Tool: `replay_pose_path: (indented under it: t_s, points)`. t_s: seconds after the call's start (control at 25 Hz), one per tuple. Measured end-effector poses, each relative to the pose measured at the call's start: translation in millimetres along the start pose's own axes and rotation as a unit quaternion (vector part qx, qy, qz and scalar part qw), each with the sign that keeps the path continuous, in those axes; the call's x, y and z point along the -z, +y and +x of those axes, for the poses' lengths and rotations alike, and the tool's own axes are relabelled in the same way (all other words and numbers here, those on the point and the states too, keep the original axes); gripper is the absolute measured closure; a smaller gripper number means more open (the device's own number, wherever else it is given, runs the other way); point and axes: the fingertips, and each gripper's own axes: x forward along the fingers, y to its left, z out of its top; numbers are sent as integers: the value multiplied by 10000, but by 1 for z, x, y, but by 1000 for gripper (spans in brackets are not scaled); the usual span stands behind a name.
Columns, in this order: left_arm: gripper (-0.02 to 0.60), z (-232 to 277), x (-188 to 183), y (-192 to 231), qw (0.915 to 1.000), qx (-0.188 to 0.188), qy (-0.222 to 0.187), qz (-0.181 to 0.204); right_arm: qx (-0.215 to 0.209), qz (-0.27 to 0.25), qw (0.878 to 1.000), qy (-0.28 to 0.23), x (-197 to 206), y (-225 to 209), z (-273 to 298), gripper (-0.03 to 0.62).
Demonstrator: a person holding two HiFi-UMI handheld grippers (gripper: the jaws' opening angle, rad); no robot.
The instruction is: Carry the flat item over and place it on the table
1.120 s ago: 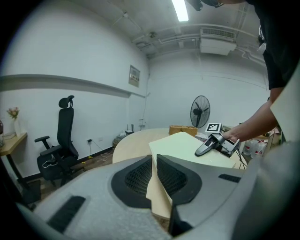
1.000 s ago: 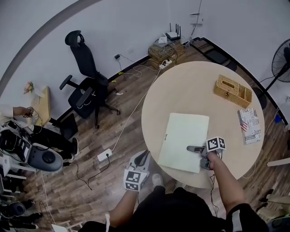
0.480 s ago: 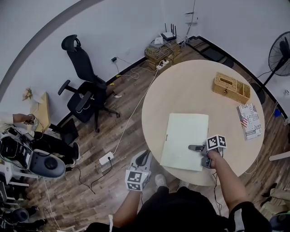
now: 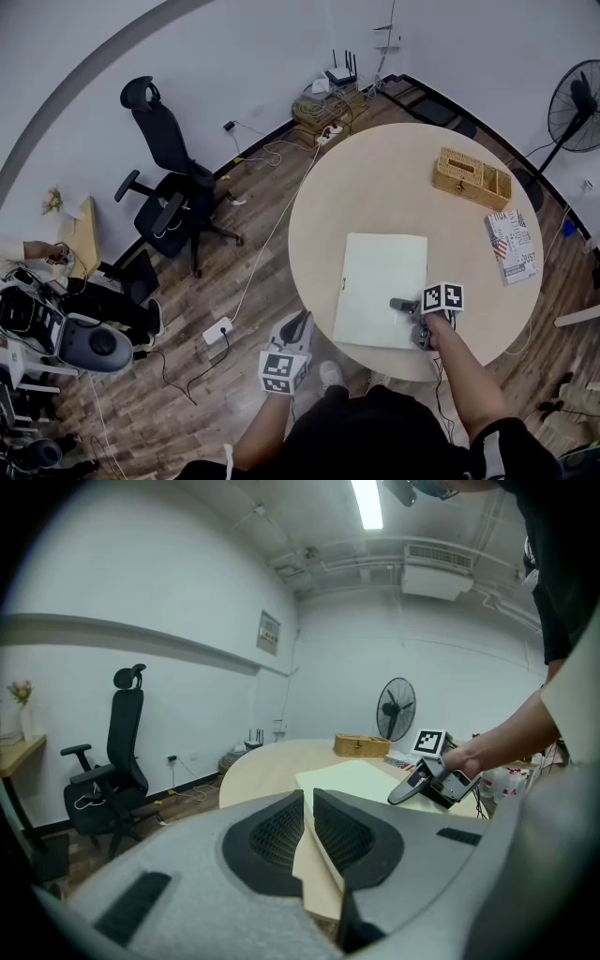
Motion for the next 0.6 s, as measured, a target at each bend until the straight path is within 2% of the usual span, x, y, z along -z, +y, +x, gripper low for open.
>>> replay_pose_path:
  t_s: [0.12,0.28,0.4,0.48,0.6]
  points:
    - [551,-1,1,-1,10000,29,16,5,579,-492,9967,-267,-9,-7,-9,154]
    - [551,2,2,-2,10000,64,32,-1,692,-745,9939,-417,-16,-4,-17,154]
    - [551,5,2,-5,10000,98,12,17,770,-1146,9885,-614,-21,2,-28,154]
    - [551,6,0,-6,9999,127,12,23,816,-1597,9806,-793,-26,15,-39,154]
    - [551,8,-4,-5,9998,169,-5,-68,978,-2320,9608,-1157,-36,38,-59,154]
